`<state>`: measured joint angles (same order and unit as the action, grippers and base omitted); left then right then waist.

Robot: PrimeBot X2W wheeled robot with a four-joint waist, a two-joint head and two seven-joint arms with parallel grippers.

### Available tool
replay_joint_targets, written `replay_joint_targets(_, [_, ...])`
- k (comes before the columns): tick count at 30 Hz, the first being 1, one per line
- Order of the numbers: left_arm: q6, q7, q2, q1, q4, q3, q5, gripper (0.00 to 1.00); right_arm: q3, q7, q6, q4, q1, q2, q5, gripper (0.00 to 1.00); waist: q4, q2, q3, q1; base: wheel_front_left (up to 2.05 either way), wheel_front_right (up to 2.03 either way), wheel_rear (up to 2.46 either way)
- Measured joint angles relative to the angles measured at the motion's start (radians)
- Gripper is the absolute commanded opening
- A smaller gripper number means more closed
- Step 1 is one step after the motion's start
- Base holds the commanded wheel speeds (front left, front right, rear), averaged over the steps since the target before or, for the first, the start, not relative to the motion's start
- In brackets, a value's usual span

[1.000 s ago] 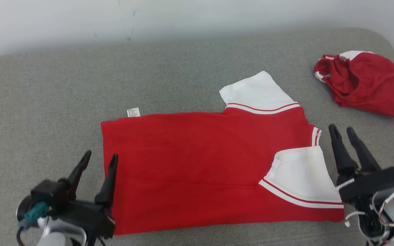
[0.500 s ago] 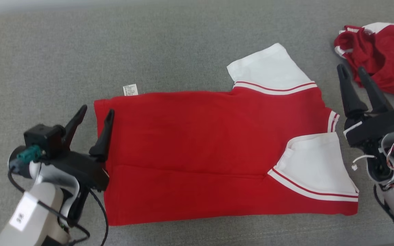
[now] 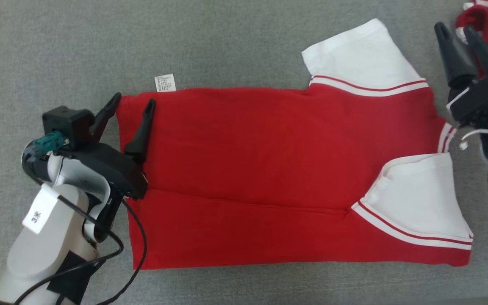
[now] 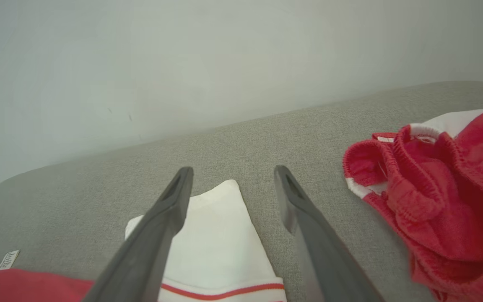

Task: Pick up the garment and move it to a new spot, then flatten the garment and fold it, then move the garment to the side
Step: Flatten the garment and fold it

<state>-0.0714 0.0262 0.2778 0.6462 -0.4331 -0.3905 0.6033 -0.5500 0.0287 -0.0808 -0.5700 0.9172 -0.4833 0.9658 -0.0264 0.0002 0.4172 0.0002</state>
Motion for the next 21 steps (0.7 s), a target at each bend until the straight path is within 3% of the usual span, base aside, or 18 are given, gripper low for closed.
replay_joint_targets(8, [-0.008,-0.002,-0.016,0.047,-0.039,-0.012,-0.004,1.0,-0.044,-0.104,-0.025,-0.091,0.146,-0.015,-0.019,1.0,0.037,0.0,0.047,-0.0001,0.0,0.0,0.0])
replay_joint_targets(21, [-0.017,0.003,-0.036,0.112,-0.08,-0.017,-0.005,1.0,-0.095,-0.218,-0.038,-0.224,0.229,0.021,-0.016,1.0,0.085,0.0,0.105,-0.0001,0.0,0.0,0.0])
